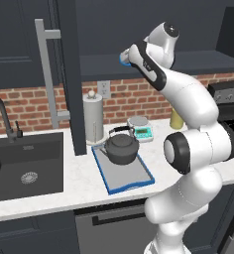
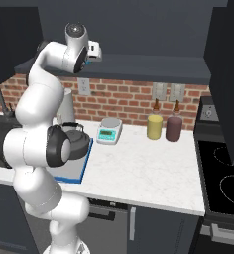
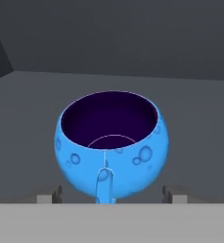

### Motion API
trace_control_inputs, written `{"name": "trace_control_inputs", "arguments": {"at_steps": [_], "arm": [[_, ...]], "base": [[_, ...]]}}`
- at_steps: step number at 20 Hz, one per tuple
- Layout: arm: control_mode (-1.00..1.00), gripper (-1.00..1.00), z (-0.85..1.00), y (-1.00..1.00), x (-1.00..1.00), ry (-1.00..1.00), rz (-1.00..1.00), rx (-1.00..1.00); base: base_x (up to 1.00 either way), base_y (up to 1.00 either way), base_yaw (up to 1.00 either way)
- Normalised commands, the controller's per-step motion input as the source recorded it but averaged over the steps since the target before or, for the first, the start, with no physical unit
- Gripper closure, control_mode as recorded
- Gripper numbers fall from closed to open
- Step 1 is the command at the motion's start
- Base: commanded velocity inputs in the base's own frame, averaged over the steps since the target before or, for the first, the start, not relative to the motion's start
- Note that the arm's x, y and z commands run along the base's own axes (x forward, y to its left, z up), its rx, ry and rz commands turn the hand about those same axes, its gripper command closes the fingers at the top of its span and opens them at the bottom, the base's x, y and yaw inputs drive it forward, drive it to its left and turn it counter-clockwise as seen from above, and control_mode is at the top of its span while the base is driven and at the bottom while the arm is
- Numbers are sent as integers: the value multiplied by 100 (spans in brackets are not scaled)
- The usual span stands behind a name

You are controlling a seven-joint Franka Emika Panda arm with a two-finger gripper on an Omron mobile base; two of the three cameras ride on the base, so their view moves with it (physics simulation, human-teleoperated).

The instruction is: Pick the kettle from the counter and place it on the tray. Then pick the mug from the cabinet and place it on the tray. Then close the cabinet doors.

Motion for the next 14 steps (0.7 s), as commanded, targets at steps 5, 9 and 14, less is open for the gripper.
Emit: {"name": "trace_control_inputs", "arguments": {"at_steps": [5, 9, 14], "arm": [[-100, 100, 0, 0, 1, 0, 0, -3], [-100, 100, 0, 0, 0, 0, 0, -3], [-100, 100, 0, 0, 0, 0, 1, -1]], "base": [[0, 0, 0], [0, 0, 0], [0, 0, 0]]}}
